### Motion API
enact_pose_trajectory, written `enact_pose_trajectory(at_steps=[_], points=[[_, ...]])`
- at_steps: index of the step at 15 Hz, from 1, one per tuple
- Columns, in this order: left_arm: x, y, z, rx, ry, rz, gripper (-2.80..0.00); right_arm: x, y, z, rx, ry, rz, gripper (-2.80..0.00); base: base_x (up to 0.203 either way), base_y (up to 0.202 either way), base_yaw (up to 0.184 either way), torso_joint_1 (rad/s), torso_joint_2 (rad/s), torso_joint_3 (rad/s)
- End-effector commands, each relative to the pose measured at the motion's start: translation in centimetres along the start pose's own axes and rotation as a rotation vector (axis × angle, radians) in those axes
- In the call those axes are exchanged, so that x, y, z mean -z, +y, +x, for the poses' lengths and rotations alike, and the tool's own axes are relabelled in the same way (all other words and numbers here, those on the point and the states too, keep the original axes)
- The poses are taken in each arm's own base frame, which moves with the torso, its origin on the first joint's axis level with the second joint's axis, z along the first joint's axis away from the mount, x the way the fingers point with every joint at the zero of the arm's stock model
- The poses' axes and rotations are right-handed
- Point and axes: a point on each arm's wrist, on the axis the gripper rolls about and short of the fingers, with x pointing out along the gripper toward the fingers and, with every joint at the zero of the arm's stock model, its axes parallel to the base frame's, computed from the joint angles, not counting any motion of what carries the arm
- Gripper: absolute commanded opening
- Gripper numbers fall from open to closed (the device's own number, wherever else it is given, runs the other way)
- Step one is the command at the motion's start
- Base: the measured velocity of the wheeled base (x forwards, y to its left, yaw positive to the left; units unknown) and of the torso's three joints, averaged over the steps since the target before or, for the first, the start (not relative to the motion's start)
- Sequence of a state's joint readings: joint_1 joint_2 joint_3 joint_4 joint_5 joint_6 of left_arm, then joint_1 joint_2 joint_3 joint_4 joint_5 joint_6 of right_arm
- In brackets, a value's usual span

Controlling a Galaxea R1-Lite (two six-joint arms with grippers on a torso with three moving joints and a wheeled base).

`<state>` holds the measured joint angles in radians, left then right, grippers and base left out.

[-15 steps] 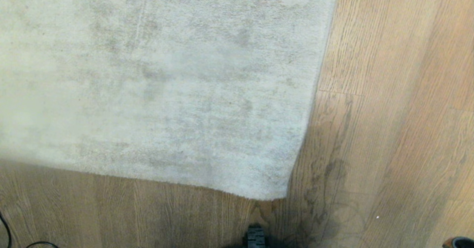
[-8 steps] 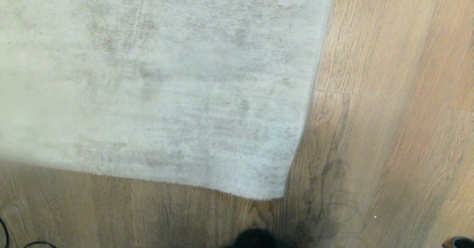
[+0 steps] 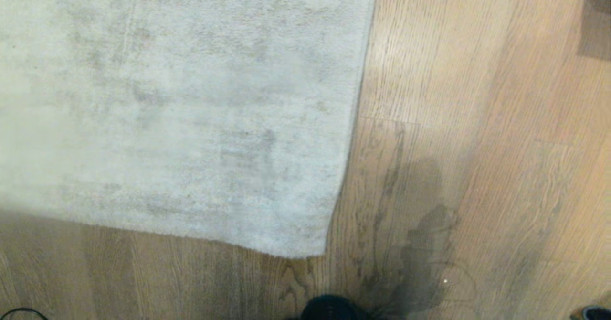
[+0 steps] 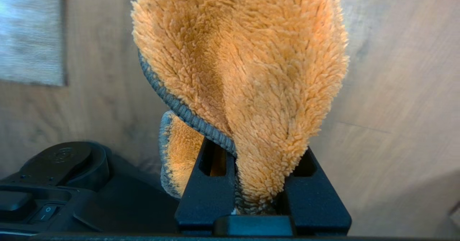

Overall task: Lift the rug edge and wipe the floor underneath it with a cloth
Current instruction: Put down the rag

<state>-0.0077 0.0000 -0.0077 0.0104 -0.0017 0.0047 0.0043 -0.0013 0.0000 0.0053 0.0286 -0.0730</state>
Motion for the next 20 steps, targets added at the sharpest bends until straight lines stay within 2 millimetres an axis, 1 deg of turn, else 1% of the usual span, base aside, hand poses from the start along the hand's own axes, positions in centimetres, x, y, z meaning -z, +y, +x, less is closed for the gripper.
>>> enact_pose_trajectory(at_steps=[1,9,20], points=[[0.0,0.0,0.0,0.0,0.0,0.0,-2.8,0.01,0.0,0.01,-0.001,0.002,-0.001,-2.8,0.0,-0.196,-0.001,0.01,0.01,0.005],[0.0,0.0,0.0,0.0,0.0,-0.002,-2.8,0.01,0.0,0.01,-0.001,0.002,-0.001,-2.8,0.0,-0.181,0.0,0.002,0.0,0.003],[0.0,0.0,0.0,0.0,0.0,0.0,-2.8,-0.01,0.0,0.01,-0.001,0.001,-0.001,-2.8,0.0,-0.005,0.0,0.0,0.0,0.0]])
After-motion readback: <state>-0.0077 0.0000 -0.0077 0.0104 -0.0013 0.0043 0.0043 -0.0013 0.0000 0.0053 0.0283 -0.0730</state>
